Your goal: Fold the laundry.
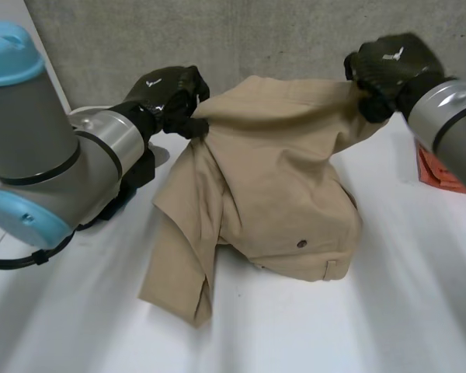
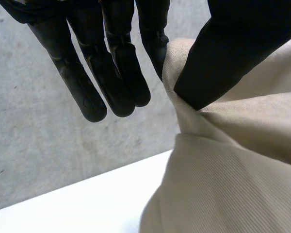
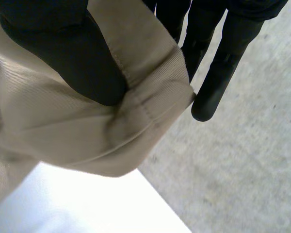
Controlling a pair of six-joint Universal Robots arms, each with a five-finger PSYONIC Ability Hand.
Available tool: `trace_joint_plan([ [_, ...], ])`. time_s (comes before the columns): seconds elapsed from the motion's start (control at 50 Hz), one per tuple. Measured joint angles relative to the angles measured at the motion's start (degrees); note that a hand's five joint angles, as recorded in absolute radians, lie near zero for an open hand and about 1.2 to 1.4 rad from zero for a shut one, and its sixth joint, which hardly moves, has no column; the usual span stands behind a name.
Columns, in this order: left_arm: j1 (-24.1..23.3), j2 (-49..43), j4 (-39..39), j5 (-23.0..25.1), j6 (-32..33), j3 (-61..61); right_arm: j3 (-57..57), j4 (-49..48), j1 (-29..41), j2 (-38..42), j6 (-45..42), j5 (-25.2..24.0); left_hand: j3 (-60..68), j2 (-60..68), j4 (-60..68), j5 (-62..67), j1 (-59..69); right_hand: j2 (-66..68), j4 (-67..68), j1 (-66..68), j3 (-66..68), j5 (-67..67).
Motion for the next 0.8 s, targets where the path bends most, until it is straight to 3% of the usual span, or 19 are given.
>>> trace_joint_plan([
  [0.12, 0.9, -4.1, 1.2, -0.1, 3.4, 2.7, -1.0, -3.0, 0.3, 3.3, -1.7, 2.7, 0.0, 0.0, 0.0, 0.0, 0.0, 0.0, 0.0, 0.0, 0.3, 0.0],
  [0.2, 1.4, -6.4, 6.5, -0.4, 6.5, 4.5, -0.8, -9.7, 0.3, 5.2, -1.8, 3.8, 0.1, 0.0, 0.1, 0.0, 0.0, 0.0, 0.0, 0.0, 0.4, 0.0],
  [0.42, 2.6, -6.2, 13.1, -3.8, 7.3, -0.1, -5.6, -31.3, 4.4, 15.8, 1.2, 0.1, 0.1, 0.0, 0.2, 0.0, 0.0, -0.1, -0.4, 0.0, 0.0, -0.2],
  [0.46, 3.0, -5.7, 13.0, -5.2, 7.3, -2.0, -7.8, -33.6, 5.9, 19.2, 1.6, -0.8, 0.1, 0.0, 0.2, 0.1, 0.0, -10.1, -10.2, -8.2, -9.7, -9.2],
  [0.5, 3.7, -5.0, 12.9, -6.6, 7.3, -3.9, -10.0, -34.8, 7.2, 22.3, 1.8, -1.5, 0.1, 0.0, 0.2, 0.2, 0.0, -26.2, -26.8, -25.0, -26.2, -26.3],
  [0.52, 4.2, -4.7, 12.8, -7.2, 7.3, -4.8, -11.0, -35.0, 7.8, 23.7, 1.9, -1.7, 0.1, 0.0, 0.2, 0.2, 0.0, -39.0, -39.2, -36.5, -38.6, -39.5],
  [0.58, 5.5, -3.8, 12.7, -8.3, 7.4, -6.4, -12.3, -34.1, 8.7, 25.7, 2.1, -1.5, 0.1, 0.1, 0.2, 0.2, 0.0, -54.0, -55.0, -51.4, -54.5, -54.0],
  [0.8, 9.8, -1.7, 12.3, -8.7, 7.6, -8.5, -5.5, -13.8, 8.2, 16.5, 2.2, 6.8, 0.0, 0.0, 0.2, 0.2, 0.0, -54.8, -56.4, -51.8, -55.7, -54.6],
])
